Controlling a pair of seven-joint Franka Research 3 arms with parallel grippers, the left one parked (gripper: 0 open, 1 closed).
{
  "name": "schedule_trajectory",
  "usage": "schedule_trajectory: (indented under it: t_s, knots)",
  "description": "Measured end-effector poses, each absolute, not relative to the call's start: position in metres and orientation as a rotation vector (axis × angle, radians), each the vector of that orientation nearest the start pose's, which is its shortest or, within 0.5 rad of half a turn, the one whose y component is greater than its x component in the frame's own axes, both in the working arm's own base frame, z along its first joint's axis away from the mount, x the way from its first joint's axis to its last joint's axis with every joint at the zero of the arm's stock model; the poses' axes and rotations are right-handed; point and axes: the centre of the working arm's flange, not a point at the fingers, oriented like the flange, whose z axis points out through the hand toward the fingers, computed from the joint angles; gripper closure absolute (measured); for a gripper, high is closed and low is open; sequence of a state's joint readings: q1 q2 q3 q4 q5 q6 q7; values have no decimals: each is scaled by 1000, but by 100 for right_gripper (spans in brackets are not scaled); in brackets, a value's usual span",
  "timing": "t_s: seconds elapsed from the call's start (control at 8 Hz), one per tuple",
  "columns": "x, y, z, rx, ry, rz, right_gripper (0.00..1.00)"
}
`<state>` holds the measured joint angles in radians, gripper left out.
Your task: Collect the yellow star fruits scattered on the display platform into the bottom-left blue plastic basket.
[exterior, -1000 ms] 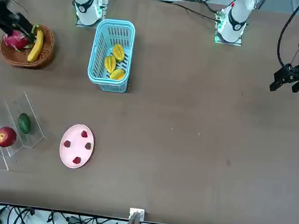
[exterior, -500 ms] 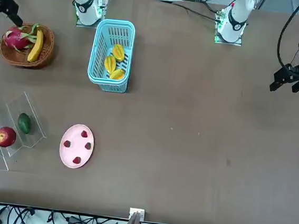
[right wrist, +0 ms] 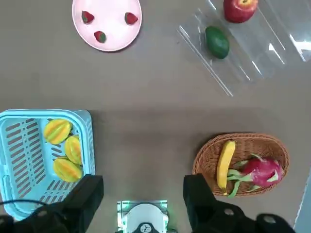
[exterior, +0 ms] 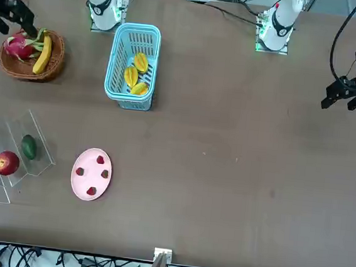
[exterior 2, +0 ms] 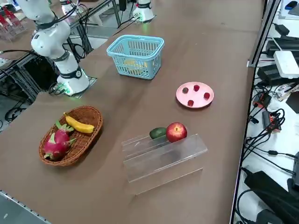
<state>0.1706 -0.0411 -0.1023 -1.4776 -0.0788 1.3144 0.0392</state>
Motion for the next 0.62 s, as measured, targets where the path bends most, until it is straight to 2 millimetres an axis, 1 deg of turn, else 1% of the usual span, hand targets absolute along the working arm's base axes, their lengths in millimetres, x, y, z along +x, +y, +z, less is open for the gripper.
schedule_trajectory:
  t_s: [0.12, 0.38, 0.62]
  knots:
    - [517, 27, 664, -3219, -24, 195, 0]
    - [516, 27, 666, -3221, -19, 188, 0]
    - [515, 46, 667, -3224, -77, 183, 0]
